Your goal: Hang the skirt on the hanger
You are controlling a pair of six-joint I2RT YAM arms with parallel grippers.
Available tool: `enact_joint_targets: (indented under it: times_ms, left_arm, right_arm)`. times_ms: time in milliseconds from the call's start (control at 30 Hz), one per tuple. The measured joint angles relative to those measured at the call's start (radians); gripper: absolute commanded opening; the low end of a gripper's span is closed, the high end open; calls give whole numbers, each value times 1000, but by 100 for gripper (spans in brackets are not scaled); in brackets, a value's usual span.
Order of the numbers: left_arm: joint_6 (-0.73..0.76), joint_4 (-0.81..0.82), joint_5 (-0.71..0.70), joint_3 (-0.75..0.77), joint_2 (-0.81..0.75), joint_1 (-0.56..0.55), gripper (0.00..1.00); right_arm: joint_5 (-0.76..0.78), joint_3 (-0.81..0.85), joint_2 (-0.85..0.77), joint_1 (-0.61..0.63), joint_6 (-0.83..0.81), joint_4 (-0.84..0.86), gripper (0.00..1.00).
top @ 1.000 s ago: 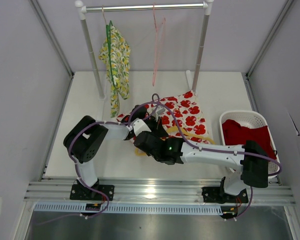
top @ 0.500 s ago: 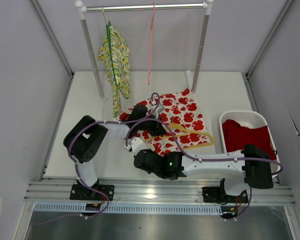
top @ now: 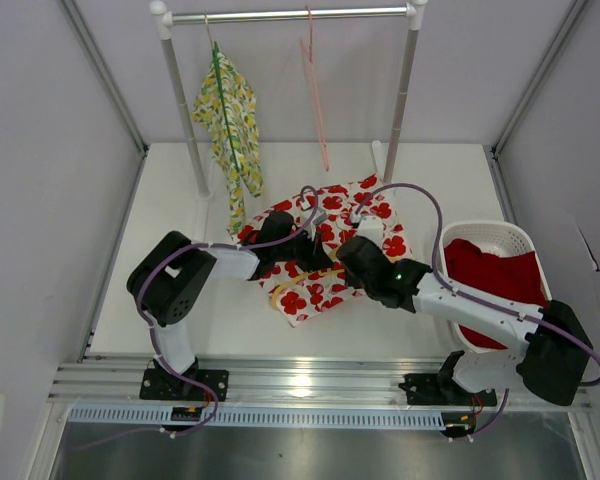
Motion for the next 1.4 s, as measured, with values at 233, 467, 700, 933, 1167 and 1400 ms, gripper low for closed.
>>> enact_joint_targets:
  times_ms: [233,467,700,933,1167,1400]
  left_arm:
    - [-16,17,0,-7,0,0,0]
    - [-45,30,-18,-26,-7,0,0]
    - [-68,43,-33,-39,-8,0,0]
    - [-68,44,-35,-39,-8,0,0]
    - [-68,45,-42,-39,-8,0,0]
    - [-68,45,-51,-39,-8,5,0]
  right_arm:
    - [-51,-119,-18,-291,82,8,37]
    - [-164,-255,-25,-512,156,76,36]
    - [-213,-270,32,-618,174,156,42]
    - [-225,-259,94,-655,171,197,52]
    - [-232,-229,142,-674,165,211,41]
    - [-217,-219,161,-682,150,216,14]
